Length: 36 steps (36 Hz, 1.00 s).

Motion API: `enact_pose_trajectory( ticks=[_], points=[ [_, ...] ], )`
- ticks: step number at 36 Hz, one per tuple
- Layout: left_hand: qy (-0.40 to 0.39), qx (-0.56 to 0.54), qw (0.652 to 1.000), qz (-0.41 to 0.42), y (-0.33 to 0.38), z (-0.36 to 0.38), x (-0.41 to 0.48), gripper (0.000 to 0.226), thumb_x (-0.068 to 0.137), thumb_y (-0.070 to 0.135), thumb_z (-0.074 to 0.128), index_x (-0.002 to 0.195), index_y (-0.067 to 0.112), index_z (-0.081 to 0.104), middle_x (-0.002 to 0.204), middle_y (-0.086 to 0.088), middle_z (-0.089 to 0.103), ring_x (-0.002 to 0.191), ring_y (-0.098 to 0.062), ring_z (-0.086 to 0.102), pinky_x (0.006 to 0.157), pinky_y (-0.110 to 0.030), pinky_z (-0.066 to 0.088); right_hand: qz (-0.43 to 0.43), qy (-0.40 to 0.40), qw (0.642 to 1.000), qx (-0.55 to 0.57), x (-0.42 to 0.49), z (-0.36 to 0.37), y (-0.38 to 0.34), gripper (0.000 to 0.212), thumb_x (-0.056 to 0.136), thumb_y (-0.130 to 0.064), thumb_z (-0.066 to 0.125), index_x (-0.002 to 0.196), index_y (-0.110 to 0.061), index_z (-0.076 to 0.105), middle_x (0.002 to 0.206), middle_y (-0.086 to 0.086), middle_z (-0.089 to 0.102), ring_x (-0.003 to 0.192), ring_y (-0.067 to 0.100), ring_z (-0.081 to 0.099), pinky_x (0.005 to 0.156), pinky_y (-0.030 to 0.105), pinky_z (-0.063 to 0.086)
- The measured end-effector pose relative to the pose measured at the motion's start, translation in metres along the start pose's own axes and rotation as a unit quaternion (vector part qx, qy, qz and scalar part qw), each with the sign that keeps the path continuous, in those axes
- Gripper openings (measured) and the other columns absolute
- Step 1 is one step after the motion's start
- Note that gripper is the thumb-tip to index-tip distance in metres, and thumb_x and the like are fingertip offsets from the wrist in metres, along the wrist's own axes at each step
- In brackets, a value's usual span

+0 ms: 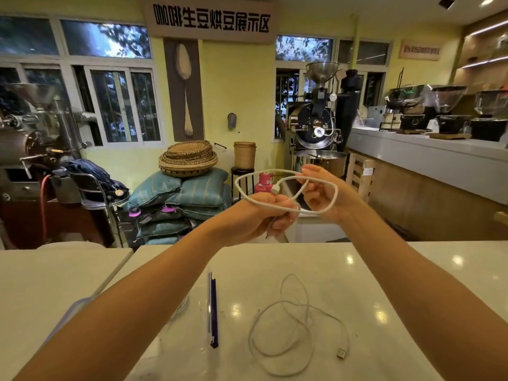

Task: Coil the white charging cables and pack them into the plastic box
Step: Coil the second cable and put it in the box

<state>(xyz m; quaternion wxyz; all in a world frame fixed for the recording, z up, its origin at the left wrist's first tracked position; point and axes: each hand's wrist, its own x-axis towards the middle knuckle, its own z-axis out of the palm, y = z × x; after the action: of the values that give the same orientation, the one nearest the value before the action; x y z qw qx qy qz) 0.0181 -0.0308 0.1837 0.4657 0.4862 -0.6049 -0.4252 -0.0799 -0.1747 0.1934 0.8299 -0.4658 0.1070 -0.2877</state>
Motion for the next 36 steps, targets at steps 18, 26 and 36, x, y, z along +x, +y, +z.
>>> enact_pose_trajectory(
  ticks=[18, 26, 36],
  points=[
    [0.143, -0.188, 0.962, 0.135, 0.027, -0.007, 0.03, 0.031, 0.098, 0.015, 0.028, 0.076, 0.01, 0.049, 0.048, 0.007, 0.052, 0.043, -0.005, 0.046, 0.053, -0.019, 0.041, -0.054, 0.038, 0.914, -0.401, -0.007, 0.016, 0.073, 0.028, 0.092, -0.016, 0.052, 0.064, -0.014, 0.059, 0.059, 0.002, 0.055, 0.059, 0.009, 0.049, 0.069, 0.023, 0.038],
    [0.259, -0.067, 0.948, 0.175, 0.034, -0.024, 0.034, 0.025, 0.095, 0.011, 0.04, 0.074, 0.012, 0.055, 0.051, 0.006, 0.064, 0.051, -0.003, 0.057, 0.057, -0.013, 0.049, -0.014, 0.005, 0.93, -0.367, -0.016, 0.018, 0.07, 0.017, 0.091, -0.01, 0.052, 0.094, 0.001, 0.065, 0.069, 0.004, 0.055, 0.063, 0.012, 0.055, 0.062, 0.019, 0.052],
    [0.299, 0.364, 0.873, 0.129, 0.011, -0.047, 0.031, 0.016, 0.09, 0.007, 0.05, 0.079, -0.001, 0.057, 0.067, 0.004, 0.053, 0.056, 0.005, 0.053, 0.064, -0.011, 0.047, 0.049, -0.107, 0.906, -0.407, -0.03, 0.025, 0.041, 0.017, 0.095, -0.009, 0.044, 0.091, -0.017, 0.057, 0.057, -0.001, 0.052, 0.036, 0.004, 0.035, 0.038, 0.015, 0.027]
  ],
)
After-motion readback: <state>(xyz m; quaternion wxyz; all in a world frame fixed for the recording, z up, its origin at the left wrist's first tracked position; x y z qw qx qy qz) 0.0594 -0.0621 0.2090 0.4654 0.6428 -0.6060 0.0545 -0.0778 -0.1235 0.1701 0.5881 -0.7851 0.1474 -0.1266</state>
